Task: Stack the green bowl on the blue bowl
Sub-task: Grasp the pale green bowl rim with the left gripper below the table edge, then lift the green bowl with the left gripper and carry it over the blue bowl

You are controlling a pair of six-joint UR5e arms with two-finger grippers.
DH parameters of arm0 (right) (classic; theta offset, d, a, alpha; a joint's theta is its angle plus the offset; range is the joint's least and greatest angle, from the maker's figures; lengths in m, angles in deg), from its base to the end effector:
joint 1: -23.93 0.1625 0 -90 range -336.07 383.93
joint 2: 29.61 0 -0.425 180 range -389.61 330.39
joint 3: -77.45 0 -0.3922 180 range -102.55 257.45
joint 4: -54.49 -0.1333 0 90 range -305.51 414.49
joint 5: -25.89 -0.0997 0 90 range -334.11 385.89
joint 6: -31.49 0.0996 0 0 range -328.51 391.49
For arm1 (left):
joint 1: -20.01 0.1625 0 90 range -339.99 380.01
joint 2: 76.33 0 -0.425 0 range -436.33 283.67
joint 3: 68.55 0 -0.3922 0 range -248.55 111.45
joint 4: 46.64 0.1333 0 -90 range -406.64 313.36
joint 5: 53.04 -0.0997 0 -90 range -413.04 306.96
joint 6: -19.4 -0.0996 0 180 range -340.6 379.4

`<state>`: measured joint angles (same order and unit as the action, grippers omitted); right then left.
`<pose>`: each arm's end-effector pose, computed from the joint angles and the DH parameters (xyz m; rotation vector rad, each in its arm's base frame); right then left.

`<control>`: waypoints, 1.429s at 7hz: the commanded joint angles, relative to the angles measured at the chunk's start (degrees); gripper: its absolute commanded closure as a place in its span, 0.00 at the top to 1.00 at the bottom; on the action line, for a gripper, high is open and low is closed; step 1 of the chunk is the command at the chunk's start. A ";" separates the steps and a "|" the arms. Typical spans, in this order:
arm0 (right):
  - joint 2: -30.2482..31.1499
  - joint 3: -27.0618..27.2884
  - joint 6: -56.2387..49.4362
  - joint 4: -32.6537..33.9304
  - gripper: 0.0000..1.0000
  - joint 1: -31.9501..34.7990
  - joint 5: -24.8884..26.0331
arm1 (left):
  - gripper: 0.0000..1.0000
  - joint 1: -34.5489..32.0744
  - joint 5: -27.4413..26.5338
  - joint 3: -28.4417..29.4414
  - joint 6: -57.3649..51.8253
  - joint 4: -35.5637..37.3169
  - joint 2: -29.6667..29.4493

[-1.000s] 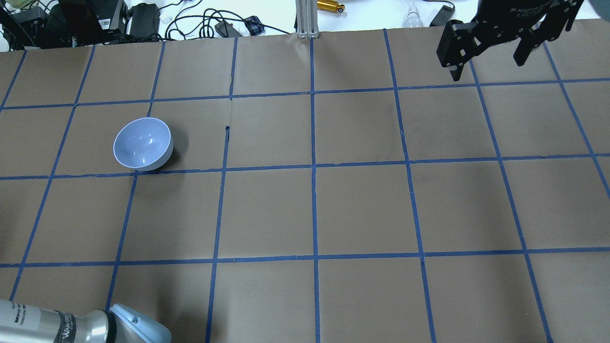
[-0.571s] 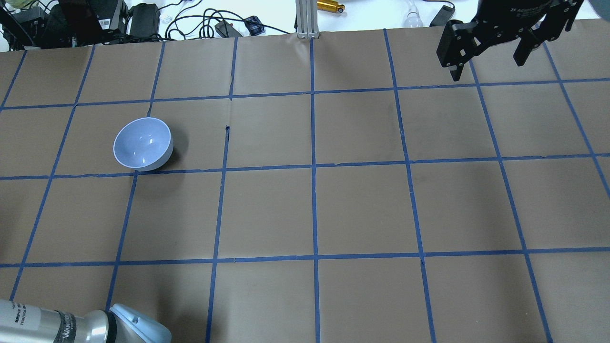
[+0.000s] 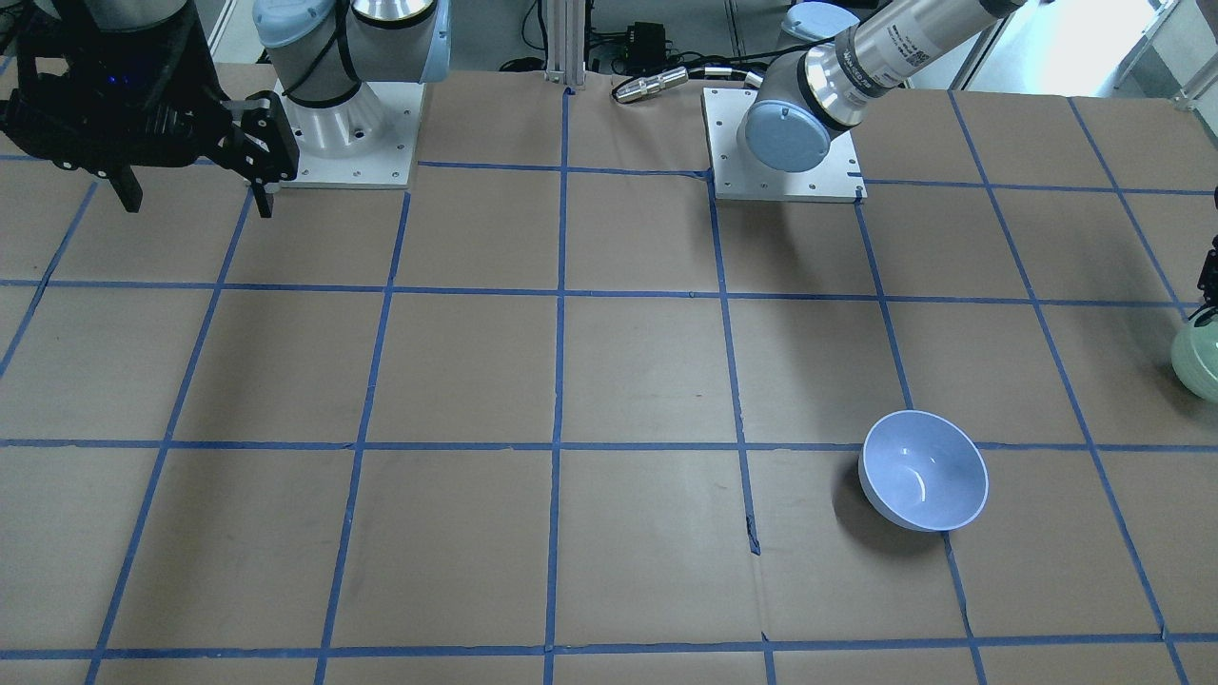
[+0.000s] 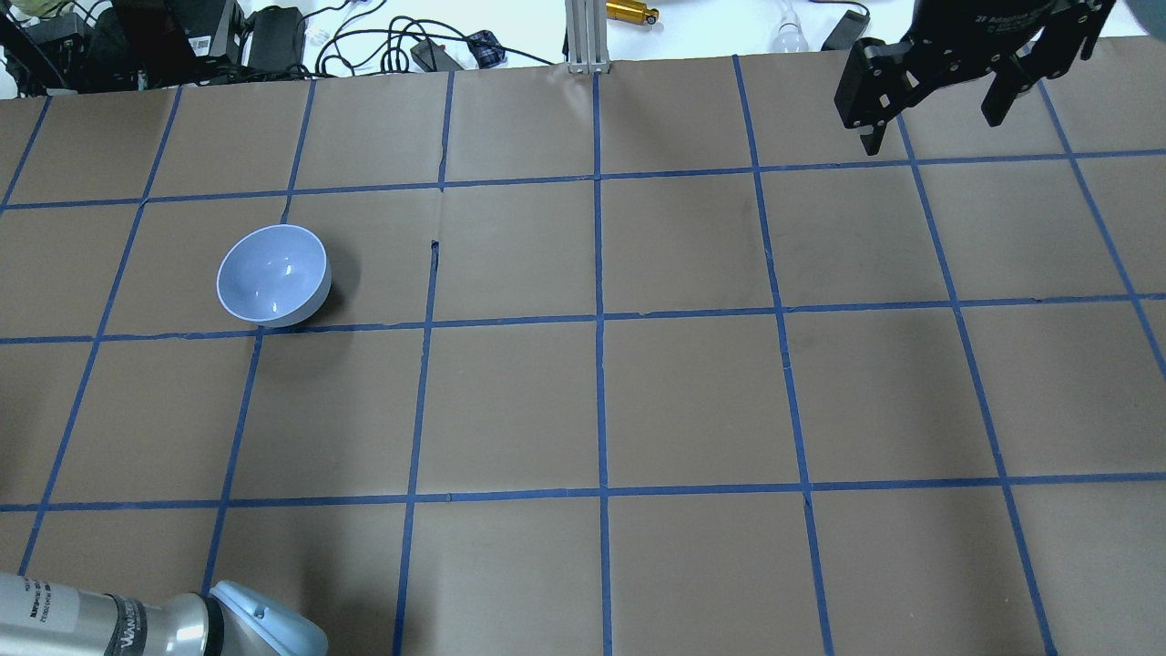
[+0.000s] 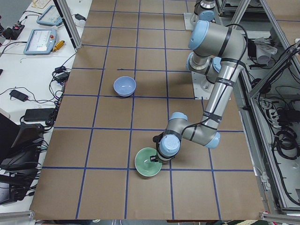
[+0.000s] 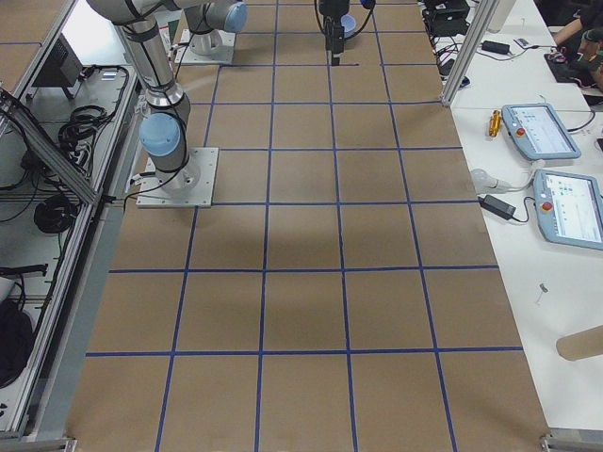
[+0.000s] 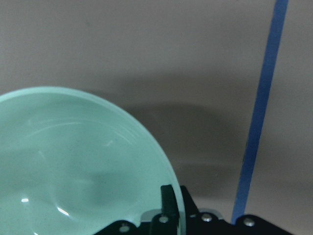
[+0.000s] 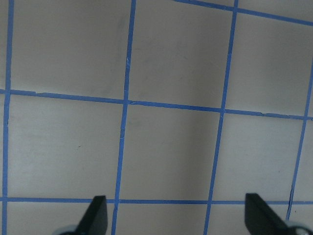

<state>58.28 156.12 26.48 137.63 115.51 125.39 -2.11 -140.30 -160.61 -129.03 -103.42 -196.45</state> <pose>0.1308 -0.5030 0.5560 0.1659 -2.9695 0.0538 0.5471 -0.3714 0.2236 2.0102 2.3715 -0.0619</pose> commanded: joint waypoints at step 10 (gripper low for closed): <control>0.00 0.00 0.00 0.00 1.00 0.00 0.00 | 0.00 -40.25 0.33 -2.31 30.53 -16.87 18.51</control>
<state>58.28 156.12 26.48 137.63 115.50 125.38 -37.44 -140.23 -160.36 -103.75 -120.79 -179.06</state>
